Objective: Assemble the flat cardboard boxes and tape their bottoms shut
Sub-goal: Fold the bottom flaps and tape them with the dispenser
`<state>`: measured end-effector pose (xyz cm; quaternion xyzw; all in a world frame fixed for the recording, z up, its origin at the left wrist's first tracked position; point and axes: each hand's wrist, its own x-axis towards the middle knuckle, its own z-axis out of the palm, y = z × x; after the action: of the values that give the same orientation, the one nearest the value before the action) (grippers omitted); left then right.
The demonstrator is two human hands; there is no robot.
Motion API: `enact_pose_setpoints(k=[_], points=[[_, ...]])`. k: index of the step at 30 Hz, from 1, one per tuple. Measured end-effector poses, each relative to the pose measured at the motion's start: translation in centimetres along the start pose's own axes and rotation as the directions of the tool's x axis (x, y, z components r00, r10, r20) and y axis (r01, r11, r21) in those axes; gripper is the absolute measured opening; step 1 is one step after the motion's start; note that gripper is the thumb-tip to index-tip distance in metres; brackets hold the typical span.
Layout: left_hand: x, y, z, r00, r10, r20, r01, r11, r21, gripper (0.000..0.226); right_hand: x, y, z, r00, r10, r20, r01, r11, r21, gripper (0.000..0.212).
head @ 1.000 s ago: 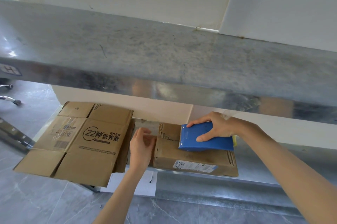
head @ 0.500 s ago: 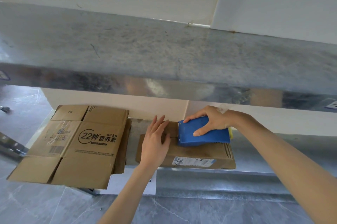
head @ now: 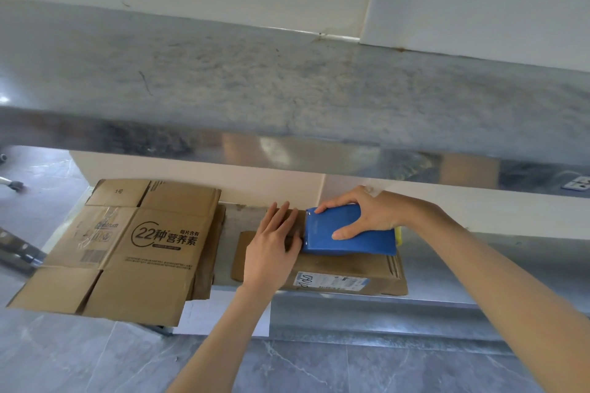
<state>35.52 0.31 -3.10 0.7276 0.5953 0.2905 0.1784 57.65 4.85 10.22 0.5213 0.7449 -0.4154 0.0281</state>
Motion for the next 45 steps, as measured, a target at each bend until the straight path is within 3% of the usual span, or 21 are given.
enact_pose_setpoints(k=[13, 20, 30, 45], points=[[0.3, 0.4, -0.4, 0.999, -0.019, 0.029, 0.017, 0.998, 0.066, 0.045, -1.8, 2.5, -2.0, 0.993, -0.11, 0.047, 0.109, 0.994, 0.03, 0.046], [0.3, 0.5, -0.5, 0.999, -0.033, 0.023, 0.032, 0.998, 0.059, 0.042, -4.7, 6.9, -3.2, 0.993, -0.102, 0.053, 0.099, 0.993, 0.058, 0.055], [0.4, 0.3, -0.2, 1.0, -0.019, -0.016, 0.02, 0.999, 0.04, 0.041, -10.7, 14.8, -4.3, 0.998, -0.061, -0.031, 0.065, 0.983, 0.171, 0.05], [0.2, 0.8, -0.5, 1.0, -0.016, -0.017, 0.016, 1.0, 0.025, 0.04, -12.0, 17.6, -4.4, 1.0, -0.015, -0.007, 0.016, 0.983, 0.185, 0.052]])
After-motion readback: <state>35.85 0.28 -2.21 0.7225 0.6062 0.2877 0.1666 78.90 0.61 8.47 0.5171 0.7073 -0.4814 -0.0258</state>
